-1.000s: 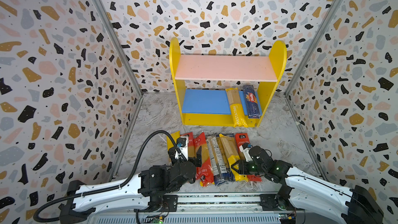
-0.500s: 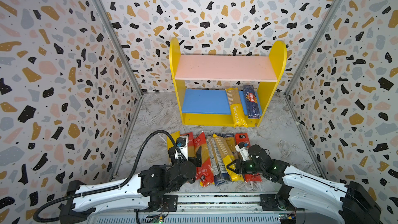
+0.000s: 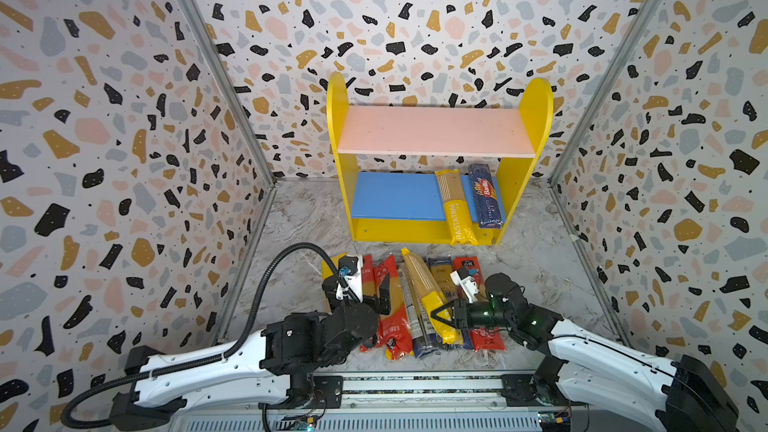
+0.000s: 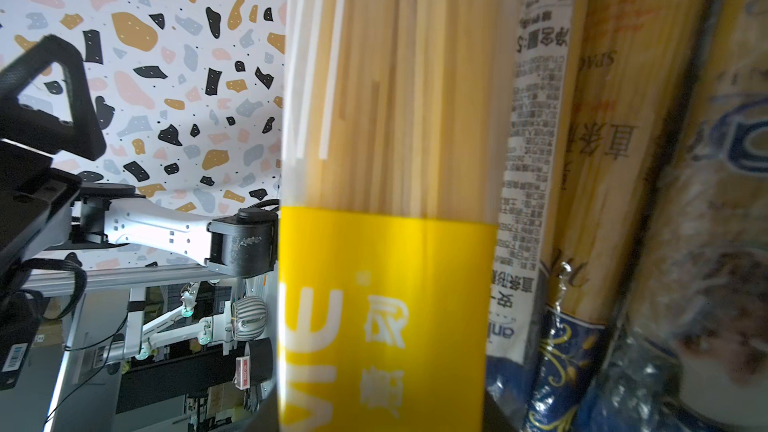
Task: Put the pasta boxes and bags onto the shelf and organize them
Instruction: 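Lift the second yellow-banded bag upright and carry it to the shelf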
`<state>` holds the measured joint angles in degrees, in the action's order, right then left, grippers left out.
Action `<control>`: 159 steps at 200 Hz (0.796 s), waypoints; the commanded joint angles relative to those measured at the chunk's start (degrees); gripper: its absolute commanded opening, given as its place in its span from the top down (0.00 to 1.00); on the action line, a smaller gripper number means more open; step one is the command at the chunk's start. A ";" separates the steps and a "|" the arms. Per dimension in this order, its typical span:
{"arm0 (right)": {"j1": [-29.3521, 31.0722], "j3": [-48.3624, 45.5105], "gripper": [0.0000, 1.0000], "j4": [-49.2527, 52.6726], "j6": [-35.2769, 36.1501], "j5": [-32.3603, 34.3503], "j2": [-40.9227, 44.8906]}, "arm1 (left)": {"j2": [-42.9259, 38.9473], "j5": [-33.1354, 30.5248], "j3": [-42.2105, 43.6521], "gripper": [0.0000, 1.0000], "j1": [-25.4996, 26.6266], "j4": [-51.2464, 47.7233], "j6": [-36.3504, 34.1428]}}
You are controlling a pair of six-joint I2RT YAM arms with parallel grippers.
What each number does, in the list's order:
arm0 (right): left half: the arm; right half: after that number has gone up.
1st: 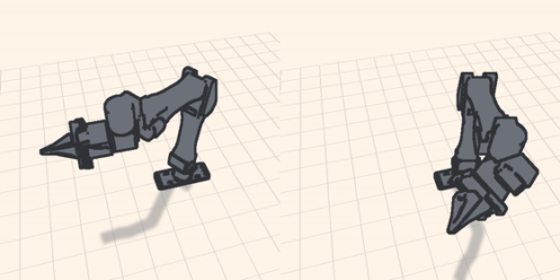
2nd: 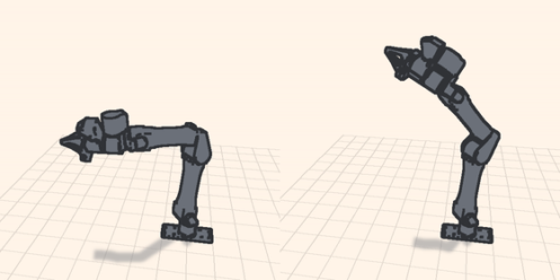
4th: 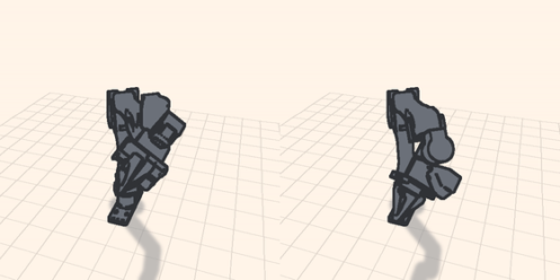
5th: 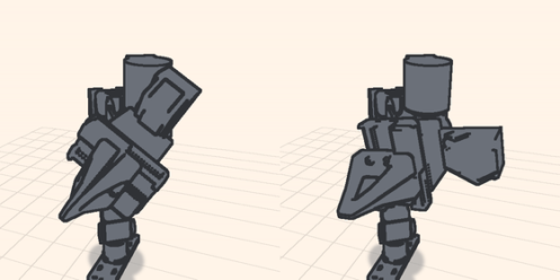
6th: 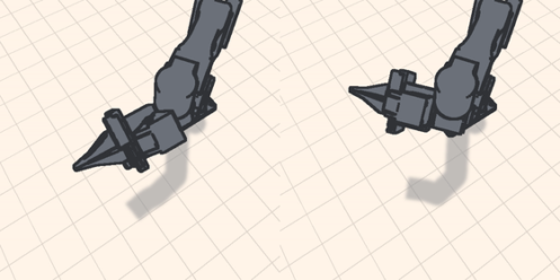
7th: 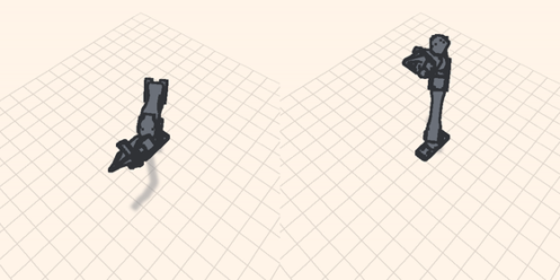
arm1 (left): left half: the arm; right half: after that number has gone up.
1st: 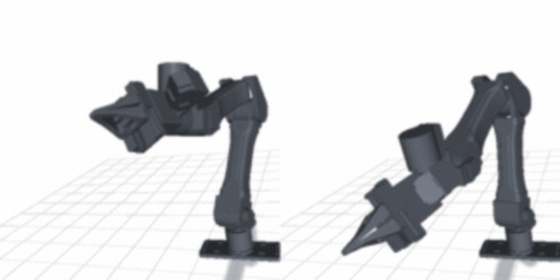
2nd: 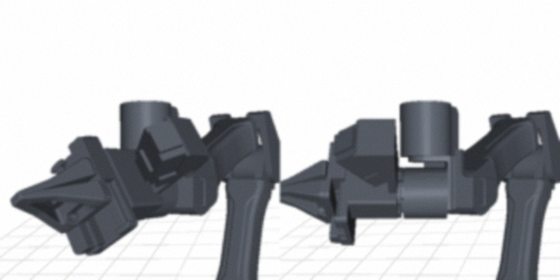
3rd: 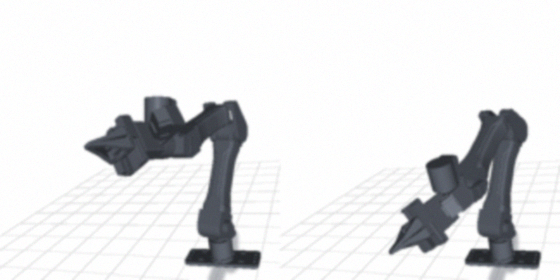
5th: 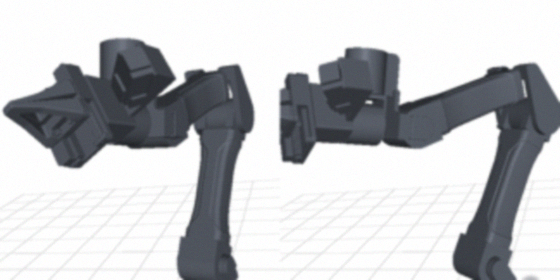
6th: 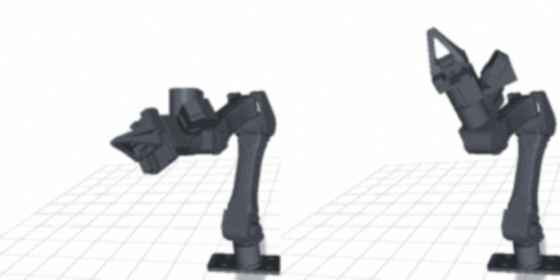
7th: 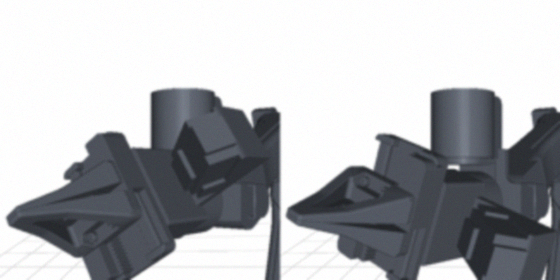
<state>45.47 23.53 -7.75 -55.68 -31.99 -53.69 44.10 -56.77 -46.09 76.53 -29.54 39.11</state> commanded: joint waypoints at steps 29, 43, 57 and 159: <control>-5.75 13.93 0.74 -9.17 3.86 -6.04 -2.42 | 0.46 -2.65 -5.62 0.01 -0.33 -1.78 -2.79; -8.04 16.72 0.74 -9.01 4.48 -7.50 -4.65 | 0.57 -3.06 -6.40 0.01 -0.29 -2.31 -3.20; -10.15 19.82 0.74 -8.75 5.74 -8.63 -7.36 | 0.85 -3.34 -6.90 0.00 -0.33 -2.61 -3.54; -21.65 49.39 0.74 0.32 19.45 -5.25 -34.48 | 4.30 -1.74 -8.34 0.00 -0.33 1.74 -6.94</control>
<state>24.93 65.80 -1.63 -41.10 -37.39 -85.84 47.77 -58.78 -52.23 76.53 -31.03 34.24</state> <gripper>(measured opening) 0.426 0.999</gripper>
